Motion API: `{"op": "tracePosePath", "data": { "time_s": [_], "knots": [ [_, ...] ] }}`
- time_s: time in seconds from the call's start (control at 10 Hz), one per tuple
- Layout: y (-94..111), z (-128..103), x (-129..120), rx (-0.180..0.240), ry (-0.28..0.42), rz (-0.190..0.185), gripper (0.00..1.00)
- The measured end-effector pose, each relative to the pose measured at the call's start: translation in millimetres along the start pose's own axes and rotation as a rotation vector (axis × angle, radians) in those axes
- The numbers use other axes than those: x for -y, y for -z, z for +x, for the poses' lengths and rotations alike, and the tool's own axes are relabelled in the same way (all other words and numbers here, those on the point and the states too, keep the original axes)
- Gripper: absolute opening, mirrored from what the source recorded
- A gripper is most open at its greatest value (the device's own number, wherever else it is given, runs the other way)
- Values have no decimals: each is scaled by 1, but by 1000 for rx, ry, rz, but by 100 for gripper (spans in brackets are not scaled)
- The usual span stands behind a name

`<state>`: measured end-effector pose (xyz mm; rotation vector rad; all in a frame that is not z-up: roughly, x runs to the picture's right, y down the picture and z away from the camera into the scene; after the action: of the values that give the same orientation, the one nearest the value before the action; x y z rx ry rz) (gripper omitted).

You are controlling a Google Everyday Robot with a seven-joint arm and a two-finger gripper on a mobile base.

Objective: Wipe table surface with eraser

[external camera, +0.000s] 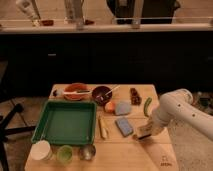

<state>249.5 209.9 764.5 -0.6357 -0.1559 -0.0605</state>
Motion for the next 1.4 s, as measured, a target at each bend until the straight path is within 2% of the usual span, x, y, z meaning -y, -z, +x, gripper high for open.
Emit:
{"op": "tracePosePath", "data": {
  "time_s": [0.2,0.7,0.9,1.2,1.4],
  "knots": [
    [-5,-22,-12,-6,27,-26,0],
    [-6,-37,-58,-20,55,-86,0],
    [-17,-27,-76,-31,36,-127,0],
    [-36,1,-79,-46,-20,-165,0],
    [-41,18,-76,-60,-55,-171,0]
  ]
}}
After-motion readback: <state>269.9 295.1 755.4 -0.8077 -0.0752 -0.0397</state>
